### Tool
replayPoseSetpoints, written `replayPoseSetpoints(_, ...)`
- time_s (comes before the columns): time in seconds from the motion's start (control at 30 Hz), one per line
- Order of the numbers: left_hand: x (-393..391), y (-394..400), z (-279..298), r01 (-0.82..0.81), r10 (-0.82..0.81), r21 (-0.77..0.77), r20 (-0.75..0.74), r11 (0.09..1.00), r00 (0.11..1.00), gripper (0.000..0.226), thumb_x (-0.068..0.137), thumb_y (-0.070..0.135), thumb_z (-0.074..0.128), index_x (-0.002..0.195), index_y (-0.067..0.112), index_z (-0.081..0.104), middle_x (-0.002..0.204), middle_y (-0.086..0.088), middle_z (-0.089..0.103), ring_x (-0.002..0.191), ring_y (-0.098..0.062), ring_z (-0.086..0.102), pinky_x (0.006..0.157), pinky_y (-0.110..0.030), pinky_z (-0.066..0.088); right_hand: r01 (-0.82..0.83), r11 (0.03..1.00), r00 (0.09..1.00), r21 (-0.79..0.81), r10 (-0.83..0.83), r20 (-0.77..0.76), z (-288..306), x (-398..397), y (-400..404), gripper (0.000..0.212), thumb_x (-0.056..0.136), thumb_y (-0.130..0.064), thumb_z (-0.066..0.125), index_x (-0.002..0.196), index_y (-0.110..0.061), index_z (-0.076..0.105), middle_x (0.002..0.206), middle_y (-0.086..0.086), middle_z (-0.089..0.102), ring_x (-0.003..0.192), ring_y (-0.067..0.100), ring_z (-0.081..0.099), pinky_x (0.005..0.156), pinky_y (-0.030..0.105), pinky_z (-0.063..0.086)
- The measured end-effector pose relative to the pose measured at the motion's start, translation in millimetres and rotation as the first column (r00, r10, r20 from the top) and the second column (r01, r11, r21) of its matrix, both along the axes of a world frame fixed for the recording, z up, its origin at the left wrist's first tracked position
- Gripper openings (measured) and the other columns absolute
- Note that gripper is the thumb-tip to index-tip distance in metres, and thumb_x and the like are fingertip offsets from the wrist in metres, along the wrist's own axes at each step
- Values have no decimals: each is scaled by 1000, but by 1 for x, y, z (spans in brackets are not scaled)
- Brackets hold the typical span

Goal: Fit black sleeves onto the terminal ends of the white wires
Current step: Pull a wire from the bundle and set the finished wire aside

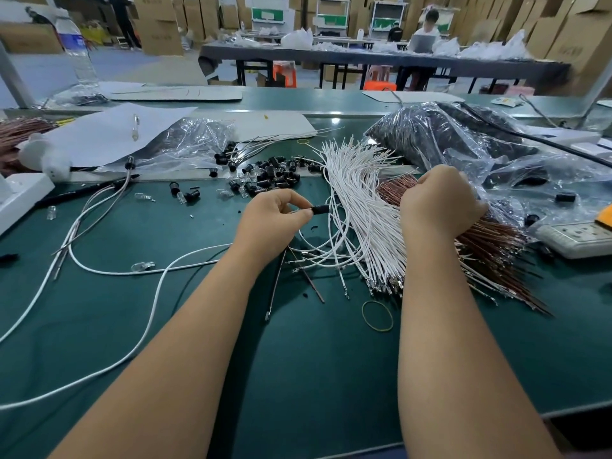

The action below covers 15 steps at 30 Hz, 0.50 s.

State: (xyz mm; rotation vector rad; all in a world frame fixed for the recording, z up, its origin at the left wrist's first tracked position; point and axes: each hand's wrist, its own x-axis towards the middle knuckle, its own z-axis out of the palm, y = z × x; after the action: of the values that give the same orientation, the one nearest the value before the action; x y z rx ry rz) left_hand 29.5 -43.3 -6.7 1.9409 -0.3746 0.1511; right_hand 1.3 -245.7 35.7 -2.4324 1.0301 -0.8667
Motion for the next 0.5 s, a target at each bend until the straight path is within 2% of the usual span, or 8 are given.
replayPoseSetpoints(0.1,-1,-1,0,4,-4,1,-6,1000,1000,7,85,21,67,80,26,70,45,15,42,44,-4,37,50,-21,35,27,993,983,-116,-6,182,2,7,2,22,87,-5,50,104,-8,63,110,11,62,105,29,54,94,41,37)
replayPoseSetpoints(0.23,-1,-1,2,9,-10,-16,-19,1000,1000,7,83,21,67,80,26,70,45,16,43,44,-4,37,50,-21,36,-261,953,883,-152,299,362,7,11,22,17,88,0,45,94,-10,57,85,2,57,83,20,57,73,27,46)
replayPoseSetpoints(0.37,-2,1,6,4,-8,-100,-47,995,999,8,80,13,66,79,19,71,46,15,45,47,-6,39,49,-15,37,-460,838,770,-295,542,338,2,14,61,30,90,-3,46,107,-17,67,93,4,66,80,16,55,55,20,33)
replayPoseSetpoints(0.43,-2,3,9,-21,13,-153,-54,988,998,9,80,11,67,78,18,72,51,9,47,54,-11,41,53,-19,38,-522,802,736,-291,595,323,-3,16,75,29,92,-10,50,108,-24,69,90,0,62,81,16,55,55,21,32)
replayPoseSetpoints(0.5,-1,7,11,-69,61,-198,-48,978,997,10,80,9,66,78,17,72,53,8,50,54,-10,43,52,-15,36,-571,780,708,-255,625,328,-8,18,82,21,93,-19,56,105,-28,71,82,-5,54,77,14,51,58,22,34)
